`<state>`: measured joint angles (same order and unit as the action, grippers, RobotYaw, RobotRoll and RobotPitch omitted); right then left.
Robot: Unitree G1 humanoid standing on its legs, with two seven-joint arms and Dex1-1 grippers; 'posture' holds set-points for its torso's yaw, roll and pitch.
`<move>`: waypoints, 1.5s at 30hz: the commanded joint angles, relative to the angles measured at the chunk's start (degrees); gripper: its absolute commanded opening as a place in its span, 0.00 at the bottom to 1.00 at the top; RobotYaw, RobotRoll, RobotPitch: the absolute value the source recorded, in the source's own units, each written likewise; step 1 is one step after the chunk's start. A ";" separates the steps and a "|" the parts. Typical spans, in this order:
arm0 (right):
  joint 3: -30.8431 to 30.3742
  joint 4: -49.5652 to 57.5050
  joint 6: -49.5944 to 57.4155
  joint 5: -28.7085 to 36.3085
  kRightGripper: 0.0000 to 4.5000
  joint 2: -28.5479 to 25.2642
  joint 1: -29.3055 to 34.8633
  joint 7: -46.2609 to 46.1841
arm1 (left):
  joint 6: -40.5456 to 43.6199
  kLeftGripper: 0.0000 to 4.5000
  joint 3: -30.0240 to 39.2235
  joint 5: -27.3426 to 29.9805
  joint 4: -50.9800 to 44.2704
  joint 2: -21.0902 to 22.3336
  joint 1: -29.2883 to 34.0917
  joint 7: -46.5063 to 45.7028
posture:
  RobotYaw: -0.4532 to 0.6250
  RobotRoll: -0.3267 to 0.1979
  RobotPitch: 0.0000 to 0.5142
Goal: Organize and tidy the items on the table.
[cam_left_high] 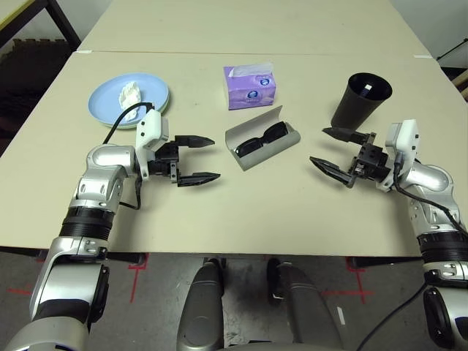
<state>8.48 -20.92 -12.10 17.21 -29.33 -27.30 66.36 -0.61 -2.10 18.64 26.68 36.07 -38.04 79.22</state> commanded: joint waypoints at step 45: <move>1.22 18.18 14.59 6.81 1.00 -3.24 10.43 -11.27 | -14.23 0.00 1.76 -10.88 34.00 -10.55 -19.10 -11.39 | 0.48 0.62 0.43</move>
<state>8.94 -2.25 2.08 23.23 -32.68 -17.96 55.29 -14.18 -0.26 8.76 59.56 25.94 -56.88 68.01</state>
